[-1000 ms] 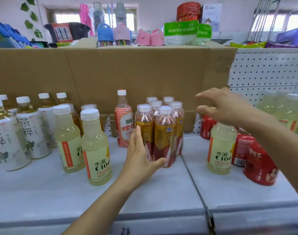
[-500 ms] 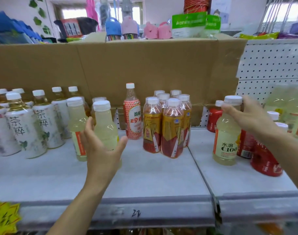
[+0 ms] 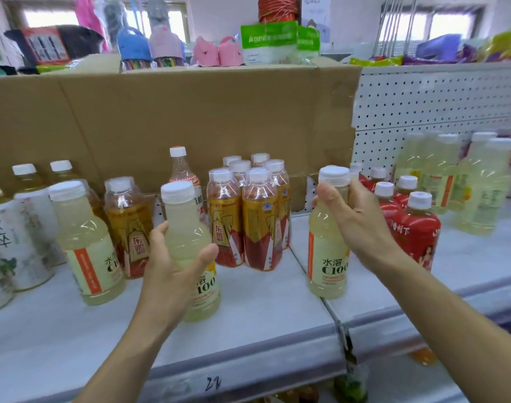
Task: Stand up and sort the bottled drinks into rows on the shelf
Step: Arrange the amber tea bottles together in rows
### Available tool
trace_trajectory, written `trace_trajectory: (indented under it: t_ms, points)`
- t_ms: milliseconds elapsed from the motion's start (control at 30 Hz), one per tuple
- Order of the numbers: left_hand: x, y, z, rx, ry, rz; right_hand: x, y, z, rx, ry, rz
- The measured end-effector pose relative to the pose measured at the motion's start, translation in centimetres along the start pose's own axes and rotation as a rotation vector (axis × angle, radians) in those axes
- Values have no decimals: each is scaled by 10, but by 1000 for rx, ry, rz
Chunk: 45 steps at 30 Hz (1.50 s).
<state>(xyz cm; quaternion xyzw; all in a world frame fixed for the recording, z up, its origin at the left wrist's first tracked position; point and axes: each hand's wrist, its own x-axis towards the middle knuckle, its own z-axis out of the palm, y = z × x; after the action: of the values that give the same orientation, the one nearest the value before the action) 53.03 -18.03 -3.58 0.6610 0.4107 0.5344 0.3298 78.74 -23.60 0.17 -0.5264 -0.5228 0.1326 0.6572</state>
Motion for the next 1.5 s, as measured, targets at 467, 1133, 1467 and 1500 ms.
trace_trajectory:
  t_ms: [467,1133,1467,1500]
  points:
    - [-36,55,133,-161,-268,81,-9,-8,-99,178,100,-30]
    - [-53,158,472,-175,-226,80,92,82,-403,-10,48,1]
    - [-20,127,551,-82,-80,86,136,138,-415,-154,57,16]
    - [-16,125,555,-86,-73,76,138,140,-412,-160,66,15]
